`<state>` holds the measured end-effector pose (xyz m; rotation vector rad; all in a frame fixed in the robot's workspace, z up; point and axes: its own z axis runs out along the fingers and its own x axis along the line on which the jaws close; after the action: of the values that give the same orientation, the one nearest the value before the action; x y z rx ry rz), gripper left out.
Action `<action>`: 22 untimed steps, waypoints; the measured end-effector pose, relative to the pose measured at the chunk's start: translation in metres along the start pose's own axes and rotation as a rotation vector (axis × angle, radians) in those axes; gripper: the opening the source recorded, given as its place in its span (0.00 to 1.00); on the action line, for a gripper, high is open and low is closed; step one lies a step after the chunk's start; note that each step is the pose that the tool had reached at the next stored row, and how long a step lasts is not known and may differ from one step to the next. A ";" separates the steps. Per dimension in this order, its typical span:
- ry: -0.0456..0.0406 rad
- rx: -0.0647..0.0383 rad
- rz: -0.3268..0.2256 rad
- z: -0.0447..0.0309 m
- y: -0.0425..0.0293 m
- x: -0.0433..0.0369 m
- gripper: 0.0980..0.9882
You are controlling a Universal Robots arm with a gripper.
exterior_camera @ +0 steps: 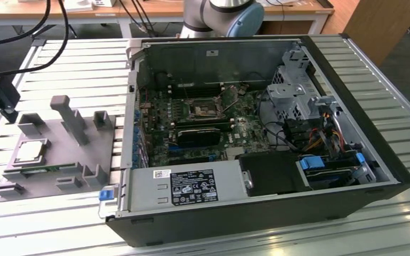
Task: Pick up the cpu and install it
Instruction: 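Pick up the cpu and move it towards the insertion slot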
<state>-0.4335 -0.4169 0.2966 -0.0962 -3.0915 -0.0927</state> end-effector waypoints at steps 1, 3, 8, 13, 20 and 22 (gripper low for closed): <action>0.0004 0.000 -0.005 0.0017 -0.0004 -0.0001 0.82; 0.0010 0.000 -0.011 0.0050 -0.0010 -0.0003 0.89; 0.0014 -0.003 -0.017 0.0120 -0.0018 -0.0007 0.89; 0.0013 -0.003 -0.018 0.0191 -0.0022 -0.0017 0.89; -0.0082 -0.004 -0.018 0.0277 -0.0027 -0.0022 0.89; -0.0092 -0.004 -0.018 0.0306 -0.0029 -0.0023 0.89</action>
<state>-0.4328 -0.4180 0.2658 -0.0685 -3.1019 -0.0991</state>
